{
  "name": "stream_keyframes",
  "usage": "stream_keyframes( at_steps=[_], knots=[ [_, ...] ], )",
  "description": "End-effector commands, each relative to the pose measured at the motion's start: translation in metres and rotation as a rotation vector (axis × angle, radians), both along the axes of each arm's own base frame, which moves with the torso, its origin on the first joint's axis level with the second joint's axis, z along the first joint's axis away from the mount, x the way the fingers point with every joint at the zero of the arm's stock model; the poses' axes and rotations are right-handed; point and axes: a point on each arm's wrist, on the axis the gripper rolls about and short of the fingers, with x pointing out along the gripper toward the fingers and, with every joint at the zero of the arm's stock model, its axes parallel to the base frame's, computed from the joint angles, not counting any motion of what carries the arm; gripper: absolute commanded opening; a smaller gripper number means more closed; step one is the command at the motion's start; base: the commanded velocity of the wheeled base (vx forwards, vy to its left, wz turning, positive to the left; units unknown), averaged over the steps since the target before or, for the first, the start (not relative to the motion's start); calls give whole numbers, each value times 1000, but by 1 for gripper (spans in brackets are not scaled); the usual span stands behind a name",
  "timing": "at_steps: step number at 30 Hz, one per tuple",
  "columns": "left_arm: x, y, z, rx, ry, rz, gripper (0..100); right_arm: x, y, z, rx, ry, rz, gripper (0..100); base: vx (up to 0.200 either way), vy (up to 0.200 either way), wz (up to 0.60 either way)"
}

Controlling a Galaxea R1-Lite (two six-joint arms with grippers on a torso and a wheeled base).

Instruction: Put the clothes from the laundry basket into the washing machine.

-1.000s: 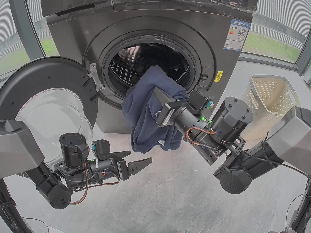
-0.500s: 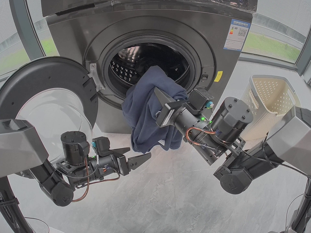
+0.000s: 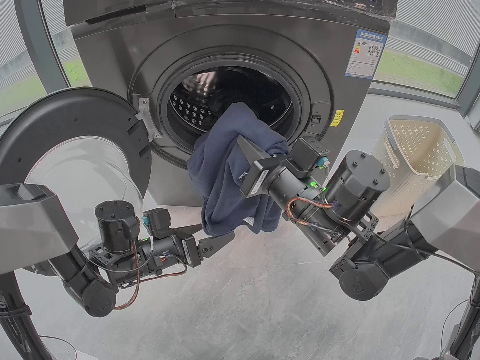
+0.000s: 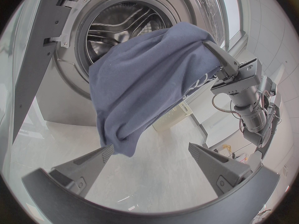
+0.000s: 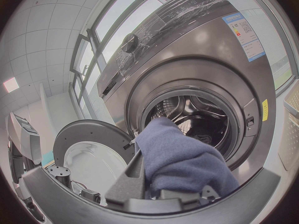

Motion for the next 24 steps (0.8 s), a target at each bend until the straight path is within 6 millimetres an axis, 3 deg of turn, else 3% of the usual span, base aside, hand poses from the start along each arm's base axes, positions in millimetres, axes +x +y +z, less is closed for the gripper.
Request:
stream_keyframes(
  at_steps=[1, 24],
  knots=[
    [4, -2, -2, -4, -3, 1, 100, 0, 1, -1, -1, 2, 1, 0, 0, 0, 0],
    [28, -8, -48, 11, 17, 39, 100, -3, 3, -1, 1, 0, 10, 0, 0, 0, 0]
  ],
)
